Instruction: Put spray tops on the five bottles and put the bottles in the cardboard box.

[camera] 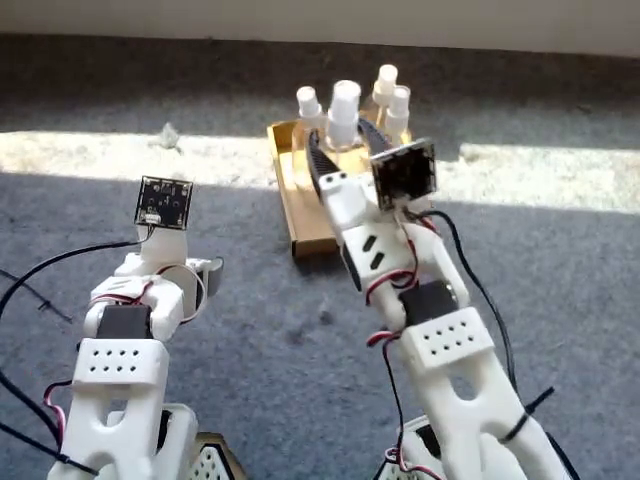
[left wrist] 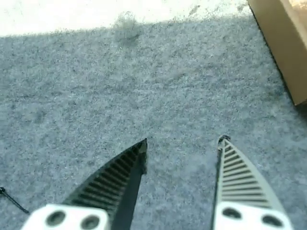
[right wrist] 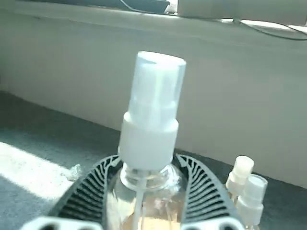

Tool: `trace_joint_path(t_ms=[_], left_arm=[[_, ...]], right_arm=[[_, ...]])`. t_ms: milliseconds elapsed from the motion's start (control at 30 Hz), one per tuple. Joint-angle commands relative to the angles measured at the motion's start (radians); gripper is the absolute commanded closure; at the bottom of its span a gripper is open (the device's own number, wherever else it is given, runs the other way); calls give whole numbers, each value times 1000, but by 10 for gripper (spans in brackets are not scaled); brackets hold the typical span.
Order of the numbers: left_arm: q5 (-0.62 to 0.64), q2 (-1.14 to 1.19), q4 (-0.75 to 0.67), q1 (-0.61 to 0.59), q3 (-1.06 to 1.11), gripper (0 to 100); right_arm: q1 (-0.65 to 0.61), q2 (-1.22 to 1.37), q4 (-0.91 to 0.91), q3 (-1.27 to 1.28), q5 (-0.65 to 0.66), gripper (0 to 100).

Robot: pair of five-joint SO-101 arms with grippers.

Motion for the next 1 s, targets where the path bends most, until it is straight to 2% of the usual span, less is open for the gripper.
trace_joint_path(t_ms=[0, 100, 167, 267, 433, 600, 767, 967], left_arm=[[-6, 2, -17, -1, -68, 772], [-6, 1, 17, 30, -107, 762], [-3, -19, 52, 61, -124, 710], [-2, -139, 141, 120, -140, 659], [15, -487, 284, 262, -104, 659], [15, -748, 236, 285, 50, 660], [15, -725, 199, 285, 67, 660], [15, -556, 121, 285, 65, 660]], right_arm=[[-71, 87, -25, -111, -80, 995], [-104, 97, -22, -117, -227, 995], [-130, 99, 4, -117, -273, 995], [-150, 108, 85, -122, -279, 995], [-160, 96, 104, -119, -279, 995], [-162, 96, 148, -116, -281, 995], [-177, 94, 384, -127, -382, 995], [-182, 12, 438, -145, -382, 995]])
